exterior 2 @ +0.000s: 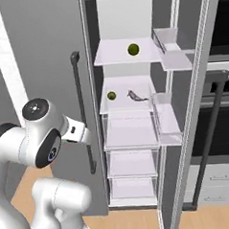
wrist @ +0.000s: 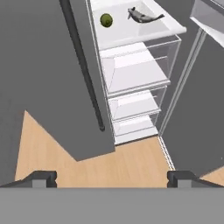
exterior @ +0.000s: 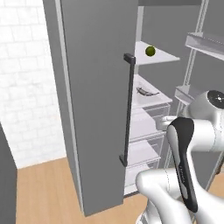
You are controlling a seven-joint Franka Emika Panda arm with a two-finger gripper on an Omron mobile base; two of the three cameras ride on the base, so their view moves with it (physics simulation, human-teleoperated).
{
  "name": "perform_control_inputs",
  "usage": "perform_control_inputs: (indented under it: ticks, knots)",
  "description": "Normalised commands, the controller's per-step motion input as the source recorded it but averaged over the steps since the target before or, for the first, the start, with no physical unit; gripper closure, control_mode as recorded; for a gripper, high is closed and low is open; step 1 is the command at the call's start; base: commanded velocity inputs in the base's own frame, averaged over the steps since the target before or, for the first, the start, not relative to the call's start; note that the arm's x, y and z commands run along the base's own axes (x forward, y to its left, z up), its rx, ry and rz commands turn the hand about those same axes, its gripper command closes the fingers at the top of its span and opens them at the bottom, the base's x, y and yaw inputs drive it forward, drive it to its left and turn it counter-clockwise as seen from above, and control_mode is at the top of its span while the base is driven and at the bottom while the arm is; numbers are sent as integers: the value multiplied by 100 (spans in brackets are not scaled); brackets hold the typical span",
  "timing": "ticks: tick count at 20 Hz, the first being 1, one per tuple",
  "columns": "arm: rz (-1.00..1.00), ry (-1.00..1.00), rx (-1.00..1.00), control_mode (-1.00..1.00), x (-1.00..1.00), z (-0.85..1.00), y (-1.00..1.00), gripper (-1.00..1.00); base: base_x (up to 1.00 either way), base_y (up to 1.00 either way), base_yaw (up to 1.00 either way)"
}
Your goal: Place one lime and one fish in each tupperware on the nearby counter, to pack two identical lunches.
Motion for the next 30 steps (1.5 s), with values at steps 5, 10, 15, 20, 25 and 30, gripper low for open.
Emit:
perform_control_inputs:
  ticks: [5,10,15,20,25,30]
  knots:
    - [0,0,0,100,0,0,0,-100,65,-39,-19]
    - [0,0,0,100,0,0,0,-100,78,-31,-2]
    - [0,0,0,100,0,0,0,-100,60,-42,0]
    - [0,0,0,100,0,0,0,-100,44,-19,0]
    - [0,0,-3,-100,33,2,21,-100,9,6,0]
    - [0,-10,-1,-100,3,75,16,-100,0,0,0]
